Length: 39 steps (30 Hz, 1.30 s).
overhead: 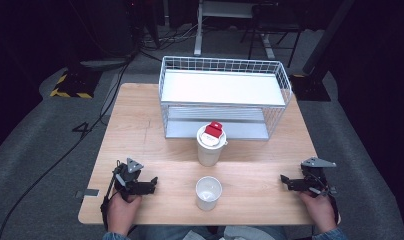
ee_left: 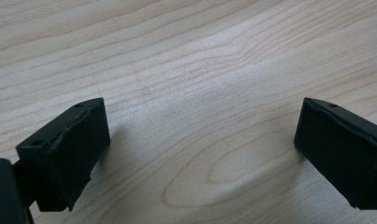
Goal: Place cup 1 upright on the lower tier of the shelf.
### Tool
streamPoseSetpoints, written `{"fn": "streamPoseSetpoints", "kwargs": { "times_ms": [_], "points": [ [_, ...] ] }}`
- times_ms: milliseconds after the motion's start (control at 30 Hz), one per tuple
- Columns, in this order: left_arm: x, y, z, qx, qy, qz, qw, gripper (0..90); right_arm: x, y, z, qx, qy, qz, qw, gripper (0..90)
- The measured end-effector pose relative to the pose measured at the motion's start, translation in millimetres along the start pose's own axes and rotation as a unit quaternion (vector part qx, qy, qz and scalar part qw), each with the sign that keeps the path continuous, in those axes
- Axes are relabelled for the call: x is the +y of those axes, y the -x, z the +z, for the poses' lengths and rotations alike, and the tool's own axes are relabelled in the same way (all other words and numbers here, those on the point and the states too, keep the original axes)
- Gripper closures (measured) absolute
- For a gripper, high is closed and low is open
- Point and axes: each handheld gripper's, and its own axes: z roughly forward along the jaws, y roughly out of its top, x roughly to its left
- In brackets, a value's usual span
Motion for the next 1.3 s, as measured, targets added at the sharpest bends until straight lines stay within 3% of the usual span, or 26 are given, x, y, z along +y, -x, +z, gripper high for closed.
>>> {"fn": "streamPoseSetpoints", "kwargs": {
  "times_ms": [267, 833, 1033, 1300],
  "points": [
    [3.6, -0.8, 3.6, -0.014, -0.007, 0.018, 0.9997, 0.0, 0.4, 0.6, 0.7, 0.001, -0.001, -0.002, 1.0000, 0.0],
    [6.3, 0.0, 6.0, -0.010, -0.006, 0.014, 0.9998, 0.2, 0.0, 0.6, -0.4, 0.009, 0.001, 0.000, 1.0000, 0.2],
    [6.3, 0.0, 6.0, -0.010, -0.006, 0.014, 0.9998, 0.2, 4.4, -2.9, -12.0, 0.012, 0.028, -0.012, 0.9995, 0.3],
    [6.3, 0.0, 6.0, -0.010, -0.006, 0.014, 0.9998, 0.2, 11.0, -16.3, -29.0, 0.038, 0.056, -0.025, 0.9974, 0.5]
  ]
}}
